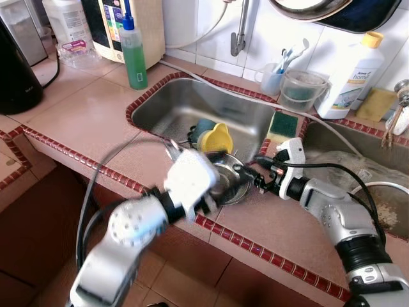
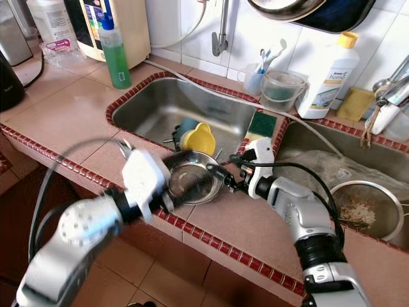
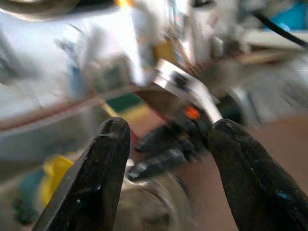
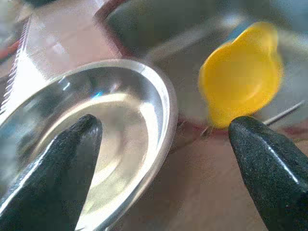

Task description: Kitchen organization

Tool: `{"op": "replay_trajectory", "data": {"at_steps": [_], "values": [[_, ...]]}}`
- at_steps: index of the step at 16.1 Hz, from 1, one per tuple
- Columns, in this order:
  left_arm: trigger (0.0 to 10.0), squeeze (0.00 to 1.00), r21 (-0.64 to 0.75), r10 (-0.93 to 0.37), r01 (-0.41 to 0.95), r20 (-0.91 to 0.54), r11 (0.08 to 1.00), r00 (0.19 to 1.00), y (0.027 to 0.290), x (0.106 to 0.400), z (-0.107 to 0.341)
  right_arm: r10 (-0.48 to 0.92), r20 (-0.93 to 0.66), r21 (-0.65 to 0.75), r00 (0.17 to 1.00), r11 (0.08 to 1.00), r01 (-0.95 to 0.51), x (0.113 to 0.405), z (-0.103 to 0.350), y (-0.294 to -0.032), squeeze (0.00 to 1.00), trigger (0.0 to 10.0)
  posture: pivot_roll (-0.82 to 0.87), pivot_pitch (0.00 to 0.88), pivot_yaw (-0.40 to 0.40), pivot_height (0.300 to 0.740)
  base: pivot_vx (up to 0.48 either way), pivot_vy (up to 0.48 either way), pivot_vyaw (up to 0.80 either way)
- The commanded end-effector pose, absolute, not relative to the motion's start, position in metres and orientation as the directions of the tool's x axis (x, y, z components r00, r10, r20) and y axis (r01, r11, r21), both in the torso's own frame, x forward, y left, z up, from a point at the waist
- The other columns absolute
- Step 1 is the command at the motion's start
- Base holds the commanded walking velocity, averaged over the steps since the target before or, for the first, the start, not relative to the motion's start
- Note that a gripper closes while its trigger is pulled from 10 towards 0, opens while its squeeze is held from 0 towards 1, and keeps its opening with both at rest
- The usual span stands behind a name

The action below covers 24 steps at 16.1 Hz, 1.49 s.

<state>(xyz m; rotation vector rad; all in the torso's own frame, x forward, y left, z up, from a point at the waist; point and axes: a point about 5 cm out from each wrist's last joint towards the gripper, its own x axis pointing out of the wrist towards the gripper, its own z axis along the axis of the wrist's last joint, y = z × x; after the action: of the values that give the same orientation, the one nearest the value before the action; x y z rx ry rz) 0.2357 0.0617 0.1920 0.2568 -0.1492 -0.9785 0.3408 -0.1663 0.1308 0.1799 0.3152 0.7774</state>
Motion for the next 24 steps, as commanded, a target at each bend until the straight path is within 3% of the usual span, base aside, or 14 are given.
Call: {"op": "replay_trajectory", "data": {"at_steps": [1, 5, 15, 16, 17, 18, 19, 20, 24], "values": [[10.0, 0.0, 0.257, -0.869, 0.843, -0.023, 0.473, 0.495, 0.057, 0.227, 0.191, 0.751, -0.232, 0.303, 0.618, 0.66, -0.688, 0.34, 0.137, -0.169, 0.0, 10.0, -0.19, 0.124, -0.061, 0.74, 0.0, 0.0, 0.0], [10.0, 0.0, 0.27, -0.874, 0.847, -0.04, 0.457, 0.484, 0.057, 0.224, 0.191, 0.804, -0.254, 0.353, 0.537, 0.595, -0.723, 0.335, 0.14, -0.171, 0.0, 10.0, -0.19, 0.13, -0.067, 0.74, 0.0, 0.0, 0.0], [10.0, 0.0, 0.244, -0.898, 0.882, -0.082, 0.403, 0.432, 0.056, 0.215, 0.192, 0.812, -0.167, 0.477, 0.559, 0.563, -0.675, 0.347, 0.144, -0.159, 0.0, 10.0, -0.18, 0.135, -0.066, 0.74, 0.0, 0.0, 0.0], [10.0, 0.0, 0.242, -0.897, 0.882, -0.081, 0.404, 0.434, 0.056, 0.215, 0.194, 0.806, -0.159, 0.509, 0.57, 0.561, -0.653, 0.349, 0.141, -0.157, 0.0, 1.9, -0.17, 0.136, -0.068, 0.74, 0.0, 0.0, 0.0], [10.0, 0.0, 0.239, -0.897, 0.882, -0.082, 0.405, 0.434, 0.057, 0.215, 0.195, 0.805, -0.159, 0.525, 0.572, 0.56, -0.641, 0.349, 0.14, -0.156, 0.0, 2.2, -0.17, 0.135, -0.069, 0.74, 0.0, 0.0, 0.0], [10.0, 0.0, 0.237, -0.896, 0.883, -0.088, 0.406, 0.436, 0.058, 0.215, 0.195, 0.808, -0.153, 0.539, 0.569, 0.551, -0.637, 0.349, 0.139, -0.156, 0.0, 0.7, -0.16, 0.134, -0.073, 0.74, 0.0, 0.0, 0.0], [10.0, 0.0, 0.231, -0.895, 0.883, -0.093, 0.407, 0.437, 0.058, 0.214, 0.194, 0.807, -0.153, 0.542, 0.571, 0.551, -0.634, 0.35, 0.139, -0.156, 0.0, 0.7, -0.16, 0.133, -0.073, 0.74, 0.0, 0.0, 0.0], [10.0, 0.0, 0.233, -0.885, 0.877, -0.108, 0.421, 0.454, 0.06, 0.215, 0.191, 0.81, -0.149, 0.549, 0.568, 0.545, -0.633, 0.35, 0.138, -0.155, 0.0, 0.0, -0.16, 0.132, -0.074, 0.74, 0.0, 0.0, 0.0], [10.0, 0.0, 0.245, -0.884, 0.874, -0.107, 0.42, 0.455, 0.059, 0.215, 0.191, 0.808, -0.171, 0.566, 0.564, 0.549, -0.615, 0.349, 0.133, -0.159, 0.0, 0.0, -0.16, 0.124, -0.083, 0.74, 0.0, 0.0, 0.0]]}}
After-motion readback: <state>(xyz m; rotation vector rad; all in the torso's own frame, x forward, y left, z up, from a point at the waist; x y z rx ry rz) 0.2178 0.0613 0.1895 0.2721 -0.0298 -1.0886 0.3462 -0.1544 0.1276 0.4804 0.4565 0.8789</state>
